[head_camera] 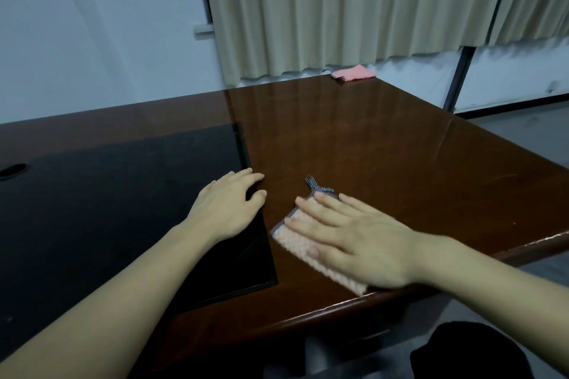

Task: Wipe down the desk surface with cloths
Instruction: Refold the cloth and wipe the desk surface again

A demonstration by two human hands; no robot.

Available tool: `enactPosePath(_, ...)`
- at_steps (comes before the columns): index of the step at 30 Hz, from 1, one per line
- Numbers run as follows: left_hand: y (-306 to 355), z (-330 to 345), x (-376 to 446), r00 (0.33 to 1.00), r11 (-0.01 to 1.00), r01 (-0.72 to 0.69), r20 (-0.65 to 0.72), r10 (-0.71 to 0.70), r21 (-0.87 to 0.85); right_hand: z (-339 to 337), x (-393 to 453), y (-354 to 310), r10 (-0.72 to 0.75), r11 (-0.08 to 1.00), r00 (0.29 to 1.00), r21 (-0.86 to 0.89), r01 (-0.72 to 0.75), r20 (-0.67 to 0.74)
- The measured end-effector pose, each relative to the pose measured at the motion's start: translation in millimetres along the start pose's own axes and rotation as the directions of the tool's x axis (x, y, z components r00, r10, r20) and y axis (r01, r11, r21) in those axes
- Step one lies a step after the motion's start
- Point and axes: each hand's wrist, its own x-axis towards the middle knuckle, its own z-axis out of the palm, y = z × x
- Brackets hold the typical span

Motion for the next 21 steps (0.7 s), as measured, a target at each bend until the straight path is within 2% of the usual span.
enactPosePath(3,1.5,-1.6,10.5,1.000,1.000,-0.009,-0.011,0.009,-0.009,-7.7,33.7,33.8,0.101,0.994,0.994,-0.036,-0.102,-0.033)
enactPosePath(8,9.9,0.8,30.1,1.000,1.000,-0.009,0.008,0.009,-0.004,-21.3,83.6,65.9,0.231,0.972,0.972,0.048,-0.229,-0.044)
enactPosePath(11,15.2,5.6,38.7,1.000,1.000,-0.018,0.009,0.018,-0.006,-18.7,84.2,64.0,0.222,0.974,0.974,0.043,-0.221,-0.042)
enactPosePath(17,12.7,14.2,40.2,0.999,1.000,-0.029,-0.021,0.029,0.002,-9.2,37.6,49.0,0.083,0.996,0.996,-0.014,-0.084,-0.022)
enactPosePath(21,12.5,14.7,42.1,0.999,0.999,-0.028,-0.021,0.028,0.019,-14.7,50.3,60.4,0.095,0.995,0.995,-0.017,-0.095,-0.015)
